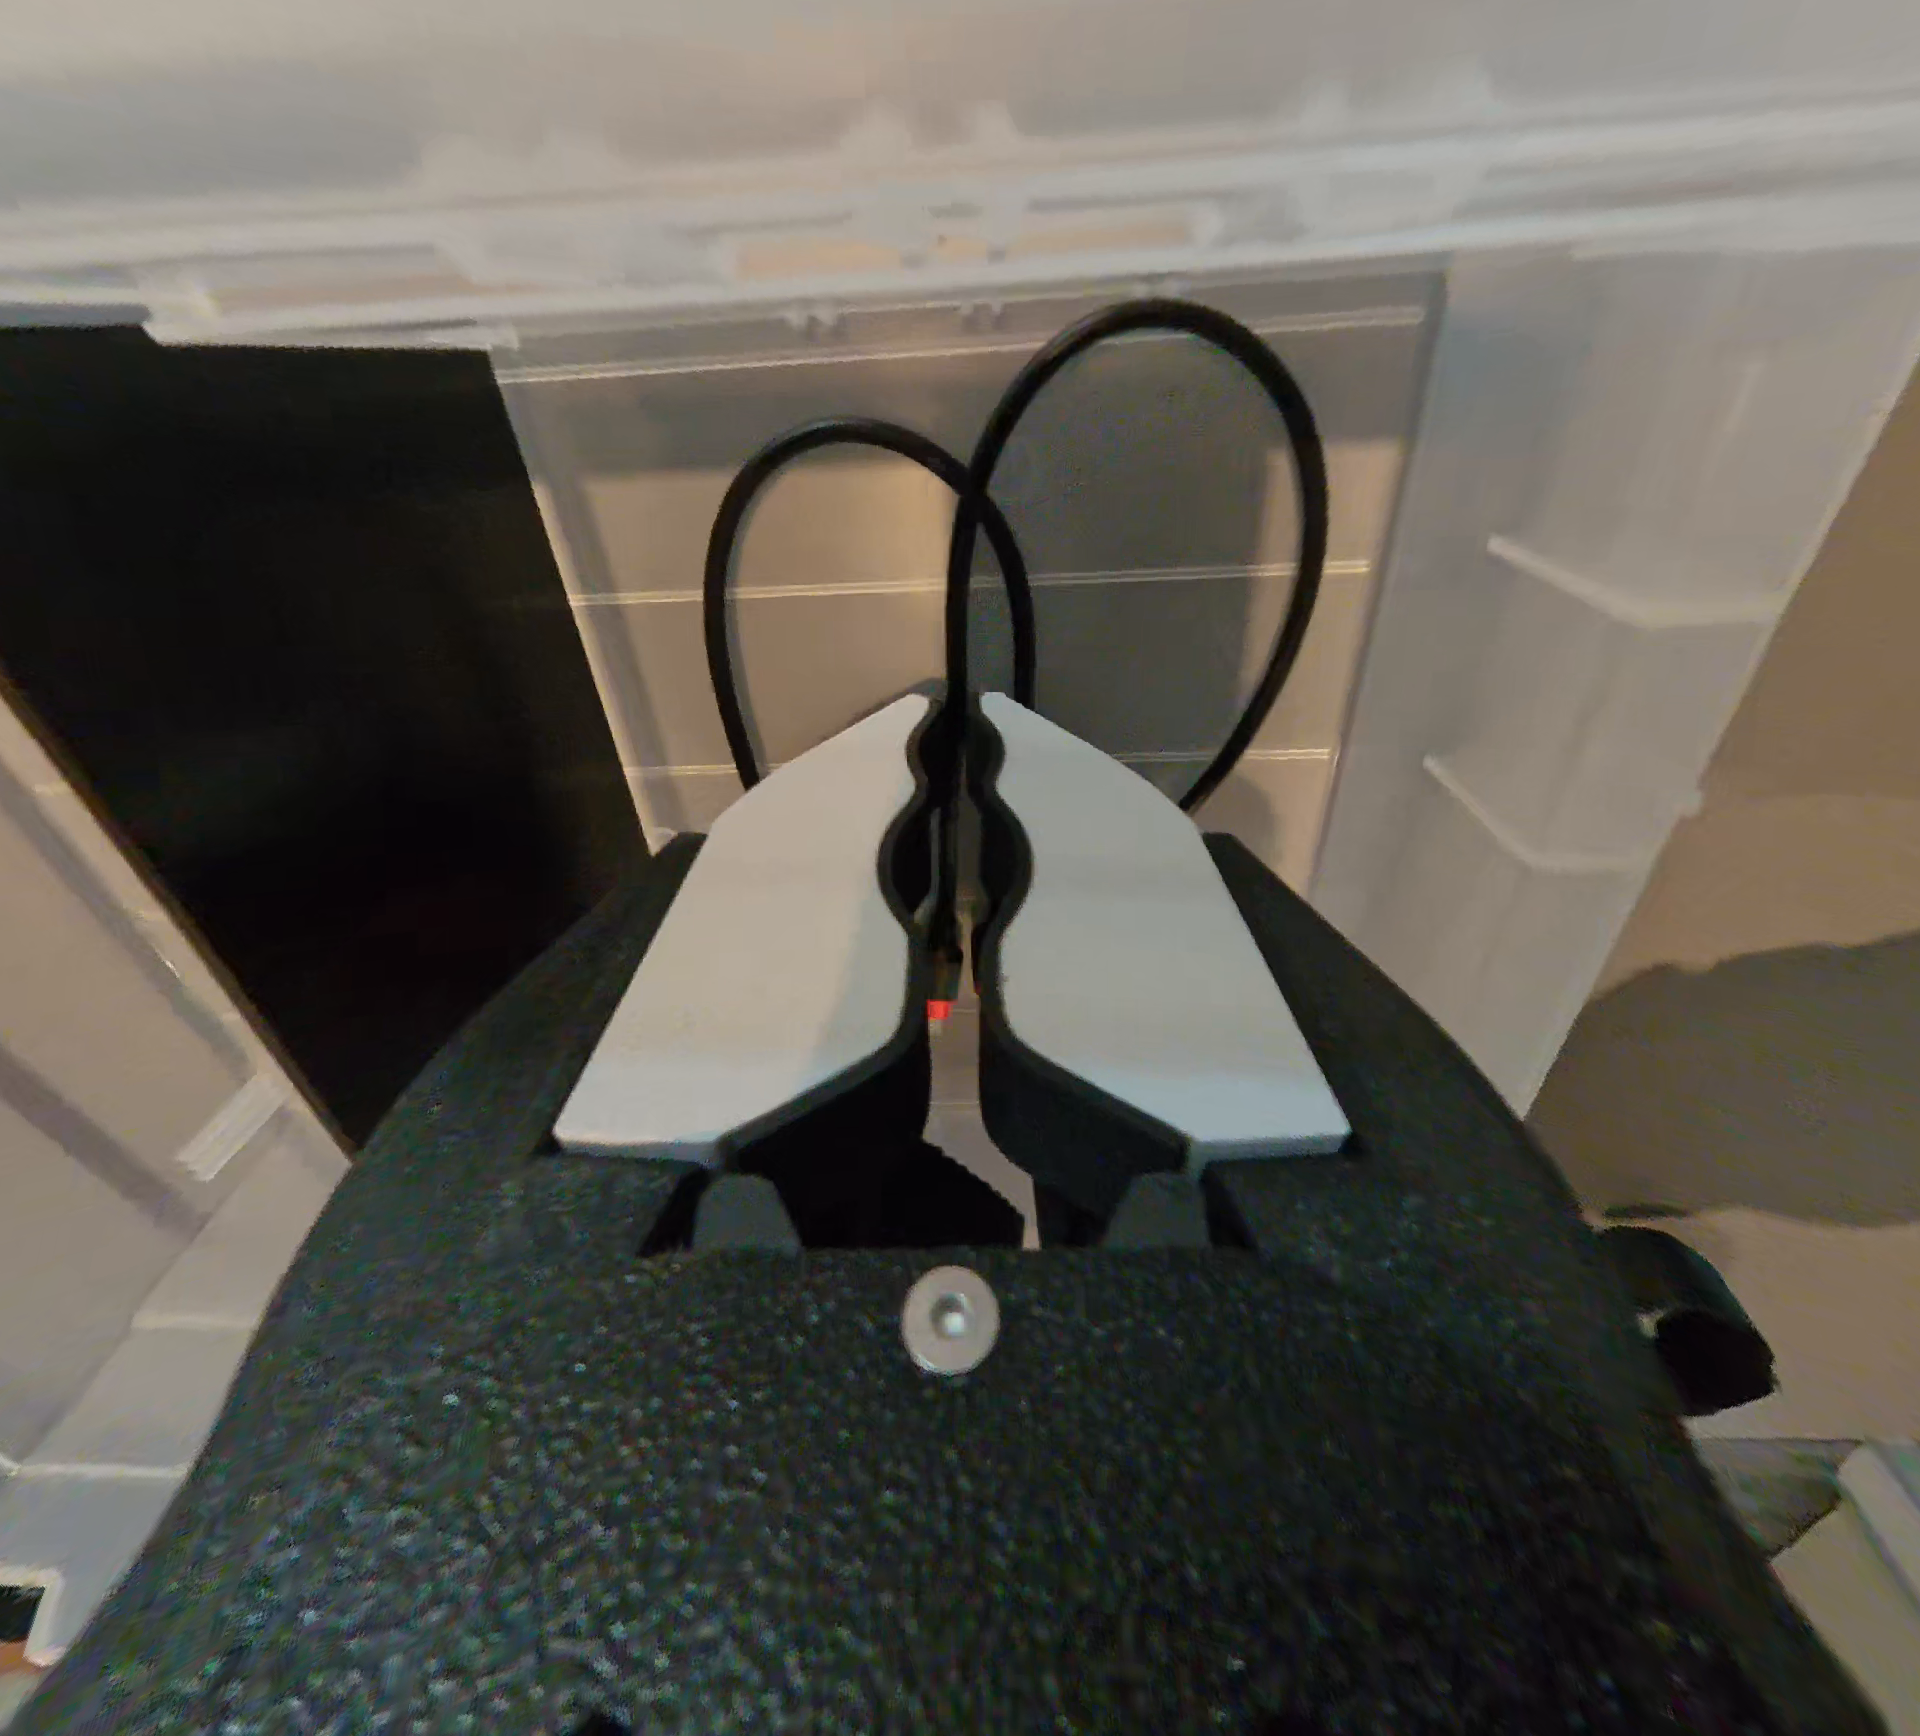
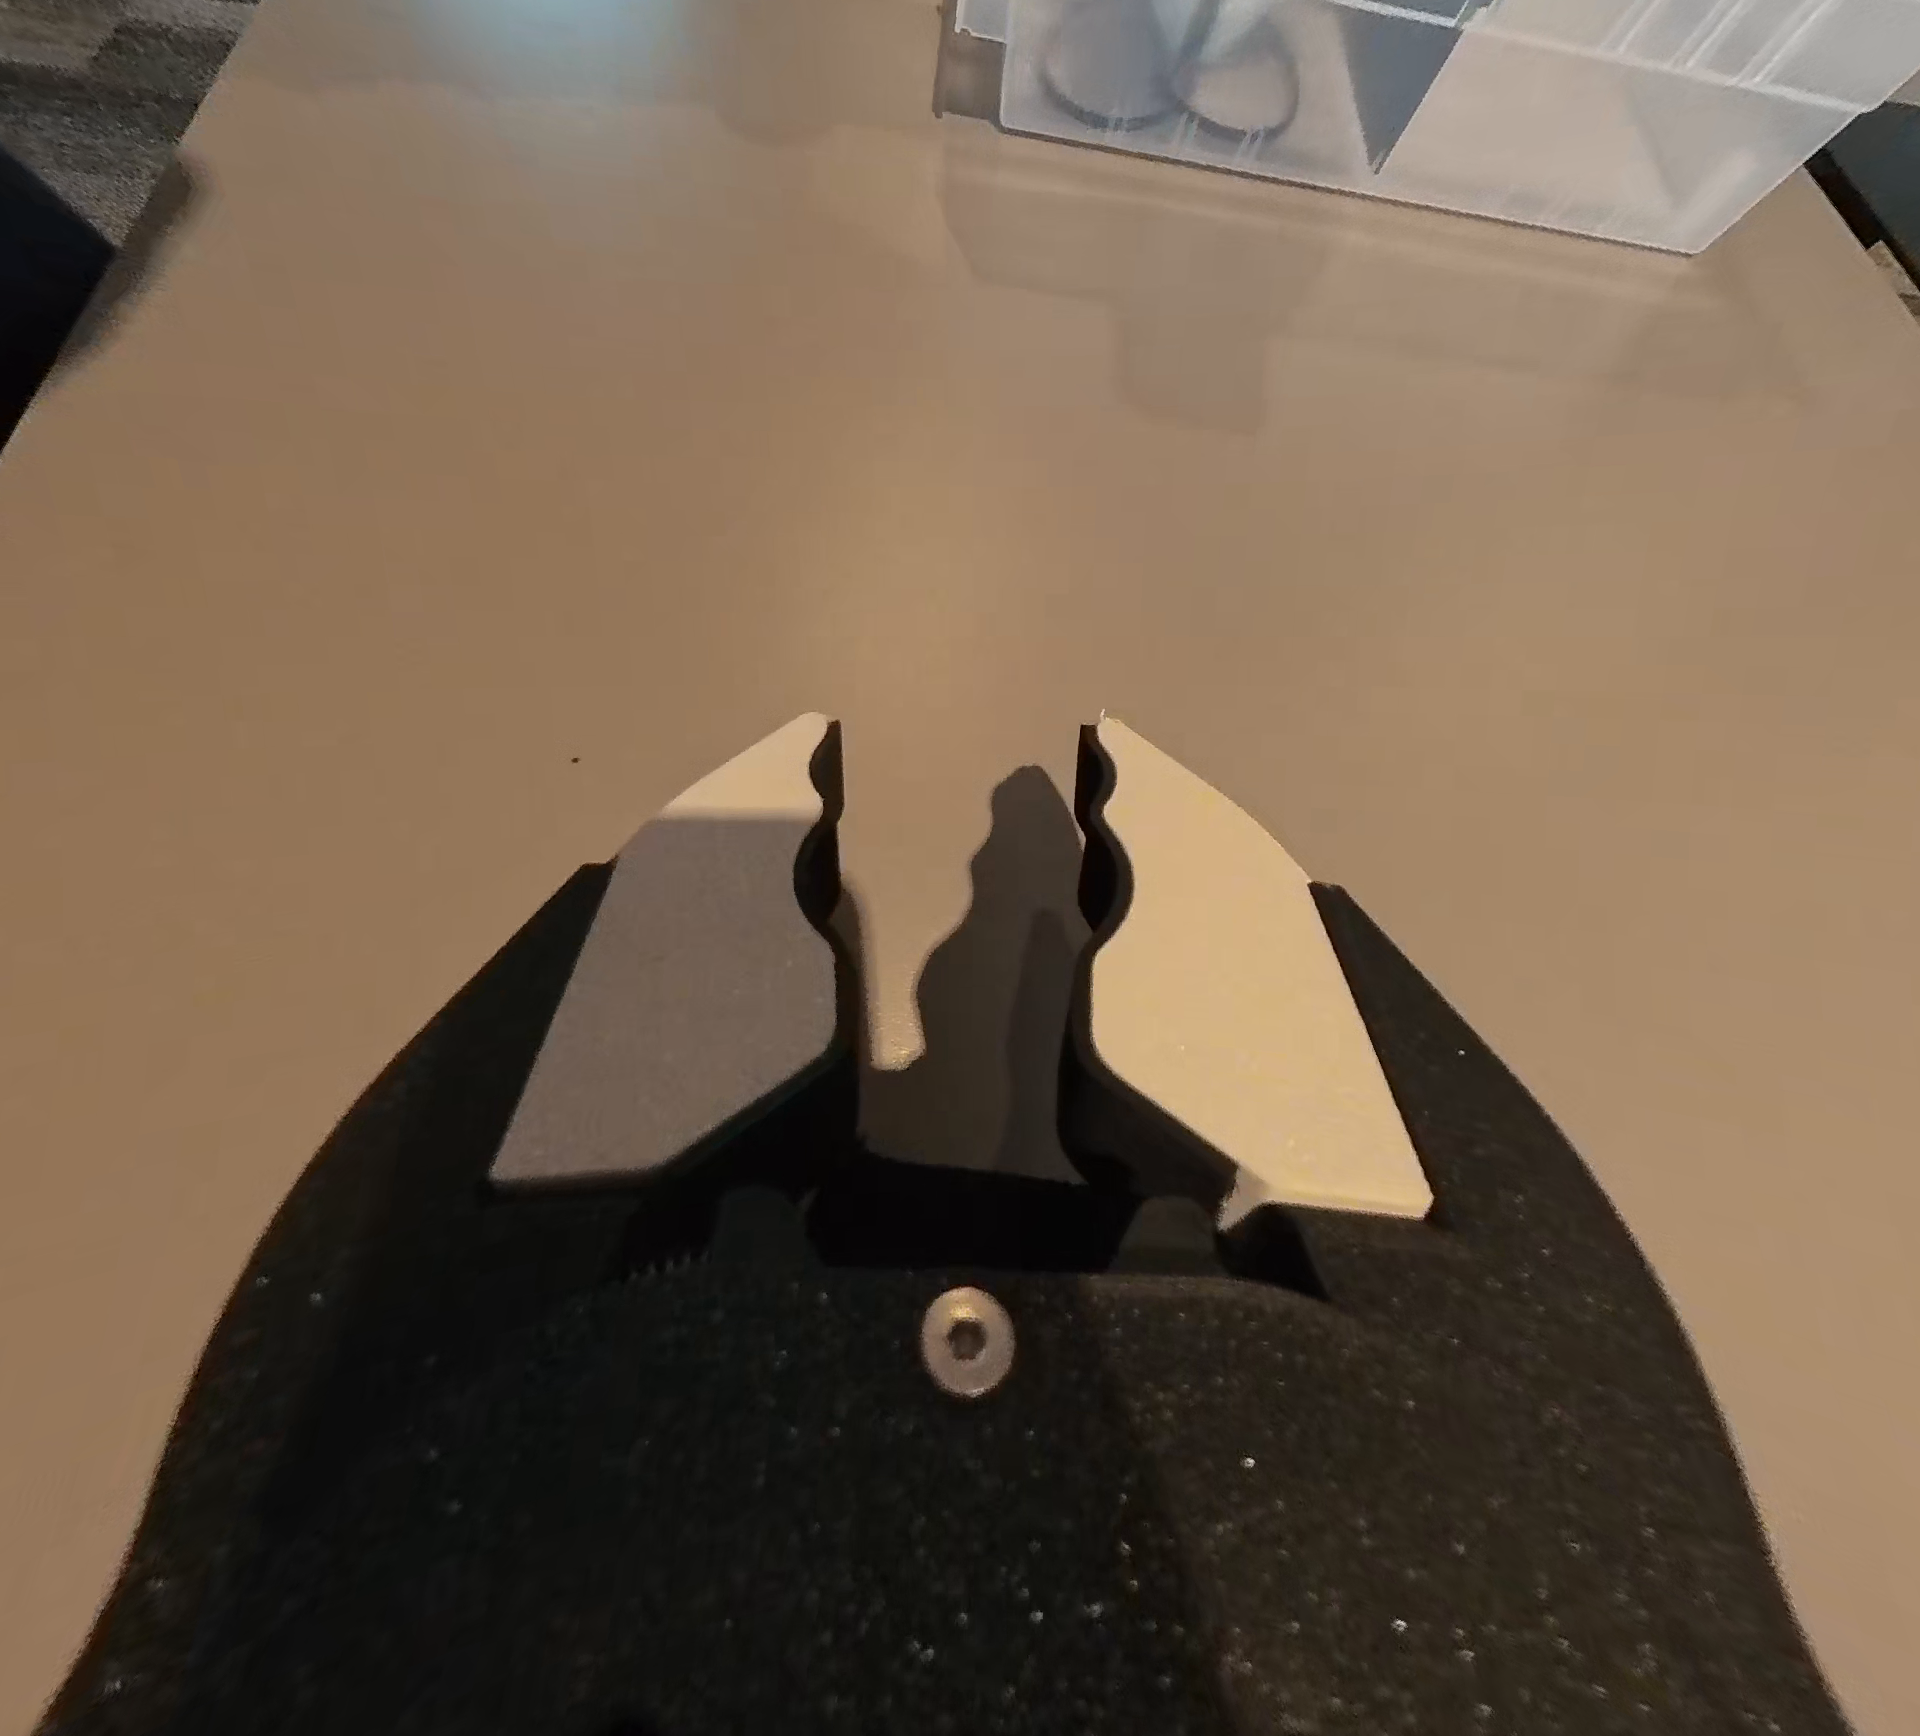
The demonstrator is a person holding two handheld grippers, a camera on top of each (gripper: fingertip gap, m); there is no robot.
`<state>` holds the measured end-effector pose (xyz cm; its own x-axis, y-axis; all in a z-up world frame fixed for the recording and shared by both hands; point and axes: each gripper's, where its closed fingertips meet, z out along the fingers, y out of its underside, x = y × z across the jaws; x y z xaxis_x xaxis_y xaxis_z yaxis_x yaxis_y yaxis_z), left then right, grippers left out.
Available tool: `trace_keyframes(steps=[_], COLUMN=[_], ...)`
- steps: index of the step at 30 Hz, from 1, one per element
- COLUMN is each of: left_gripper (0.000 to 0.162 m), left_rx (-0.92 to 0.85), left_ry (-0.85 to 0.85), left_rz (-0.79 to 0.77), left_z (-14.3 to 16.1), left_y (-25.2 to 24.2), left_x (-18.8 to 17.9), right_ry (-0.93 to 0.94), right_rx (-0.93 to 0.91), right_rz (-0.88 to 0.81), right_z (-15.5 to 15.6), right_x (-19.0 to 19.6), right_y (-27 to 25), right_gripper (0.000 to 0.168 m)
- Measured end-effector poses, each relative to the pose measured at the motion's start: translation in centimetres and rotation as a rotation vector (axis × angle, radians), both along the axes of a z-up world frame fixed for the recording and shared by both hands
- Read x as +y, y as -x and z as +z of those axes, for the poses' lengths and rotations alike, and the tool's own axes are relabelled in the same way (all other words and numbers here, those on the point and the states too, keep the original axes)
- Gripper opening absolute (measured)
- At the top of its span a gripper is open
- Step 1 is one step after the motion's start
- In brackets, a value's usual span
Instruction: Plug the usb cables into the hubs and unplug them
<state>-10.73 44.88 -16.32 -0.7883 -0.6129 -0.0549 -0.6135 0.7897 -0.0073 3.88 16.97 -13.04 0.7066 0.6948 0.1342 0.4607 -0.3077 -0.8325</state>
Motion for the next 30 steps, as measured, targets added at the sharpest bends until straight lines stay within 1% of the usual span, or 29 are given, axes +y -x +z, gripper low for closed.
trace_keyframes(steps=[3,4,5,7,9,11,13,15,17,19,21,22,24,26,28,30], left_gripper=[0.003,0.003,0.003,0.003,0.003,0.003,0.003,0.003,0.003,0.003,0.002,0.003,0.003,0.002,0.002,0.003], left_rx=[-0.040,-0.051,-0.060,-0.144,-0.254,-0.358,-0.493,-0.659,-0.853,-1.026,-1.142,-1.185,-1.243,-1.263,-1.250,-1.201], left_ry=[-0.019,-0.073,-0.109,-0.092,-0.072,-0.093,-0.097,-0.079,-0.071,-0.032,0.010,0.036,0.137,0.259,0.380,0.501], left_rz=[-0.004,0.000,0.016,0.068,0.126,0.177,0.202,0.192,0.149,0.094,0.066,0.059,0.025,-0.025,-0.071,-0.128], left_z=[0.1,0.2,0.5,2.2,5.1,8.6,12.9,18.1,23.7,28.7,32.4,33.7,35.6,36.2,35.7,33.9], left_y=[0.0,0.2,0.5,0.4,0.3,0.5,0.4,-0.4,-2.2,-5.0,-8.6,-10.7,-15.4,-20.6,-26.2,-31.6], left_x=[0.3,1.1,1.7,1.7,1.8,2.4,2.2,0.8,-1.5,-4.8,-8.3,-10.1,-14.4,-19.2,-24.1,-29.2], right_ry=[-0.007,-0.014,-0.024,-0.049,-0.068,-0.090,-0.106,-0.126,-0.152,-0.188,-0.238,-0.264,-0.319,-0.392,-0.492,-0.604], right_rx=[0.005,0.007,0.010,0.025,0.048,0.073,0.088,0.094,0.102,0.113,0.138,0.156,0.195,0.215,0.214,0.204], right_rz=[0.001,-0.001,-0.003,-0.010,-0.017,-0.025,-0.030,-0.029,-0.026,-0.009,0.017,0.022,0.030,0.053,0.080,0.099], right_z=[0.1,0.2,0.3,0.7,1.1,1.6,1.9,2.2,2.5,3.0,3.7,4.2,5.2,6.4,7.7,8.8], right_x=[0.0,0.0,-0.1,-0.2,-0.5,-0.9,-1.5,-2.3,-3.2,-4.1,-5.0,-5.4,-6.1,-6.9,-7.7,-8.5], right_y=[0.0,0.0,-0.1,-0.2,-0.3,-0.5,-0.8,-1.0,-1.2,-1.2,-0.9,-0.7,-0.4,0.2,0.5,0.6], right_gripper=[0.042,0.042,0.042,0.041,0.041,0.040,0.040,0.040,0.040,0.041,0.042,0.043,0.045,0.047,0.048,0.048])
